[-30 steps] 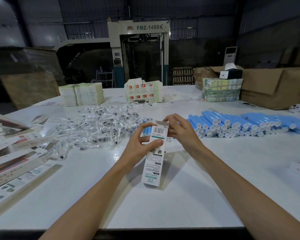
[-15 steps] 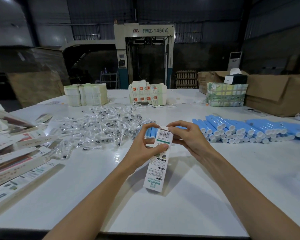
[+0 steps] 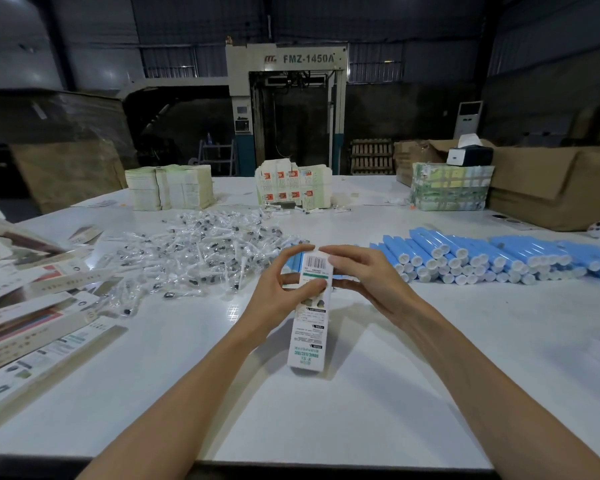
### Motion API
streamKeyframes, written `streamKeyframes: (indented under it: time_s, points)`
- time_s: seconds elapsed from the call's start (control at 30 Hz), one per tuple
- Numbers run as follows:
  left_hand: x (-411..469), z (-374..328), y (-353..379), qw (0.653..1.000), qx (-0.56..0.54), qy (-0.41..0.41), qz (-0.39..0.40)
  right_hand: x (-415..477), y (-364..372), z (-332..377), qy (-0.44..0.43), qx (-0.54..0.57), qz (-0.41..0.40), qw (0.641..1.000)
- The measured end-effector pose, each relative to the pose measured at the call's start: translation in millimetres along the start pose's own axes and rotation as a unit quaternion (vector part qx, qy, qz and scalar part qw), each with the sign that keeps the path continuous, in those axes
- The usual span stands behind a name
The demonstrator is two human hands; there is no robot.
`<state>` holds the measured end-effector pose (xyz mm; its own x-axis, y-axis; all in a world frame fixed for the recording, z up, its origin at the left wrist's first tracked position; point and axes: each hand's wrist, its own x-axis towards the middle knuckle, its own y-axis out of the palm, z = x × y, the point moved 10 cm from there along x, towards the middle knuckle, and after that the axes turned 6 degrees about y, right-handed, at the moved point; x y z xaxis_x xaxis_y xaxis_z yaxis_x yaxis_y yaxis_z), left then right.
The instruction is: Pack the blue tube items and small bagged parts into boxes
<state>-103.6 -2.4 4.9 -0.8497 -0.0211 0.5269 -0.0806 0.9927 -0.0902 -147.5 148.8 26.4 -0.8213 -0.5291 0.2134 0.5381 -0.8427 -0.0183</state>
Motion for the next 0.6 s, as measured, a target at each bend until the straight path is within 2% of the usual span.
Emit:
streamKeyframes:
  time_s: [0.2,0.3,0.47,0.6]
  points:
    - [0.3,0.5,-0.4,0.999,-0.046,0.006,-0.016,-2.8,-1.6,7.1,-0.085,-0.029,-0.105,0.99]
    - [0.0,3.6,2.1,0.999,-0.053,0.002,-0.002,-1.7,-5.2,6.1,-0.08,-0.044,-0.106,0.99]
    - [-2.4,6.9,7.7,0.998,-0.06,-0.006,0.024,-4.8,2.0,5.9,-0.089,-0.066,-0.065,0.992]
    - [-2.1,5.1,8.5,0.998,-0.053,-0.002,0.02,-2.9,-2.0,7.3,-0.09,-0.069,-0.085,0.99]
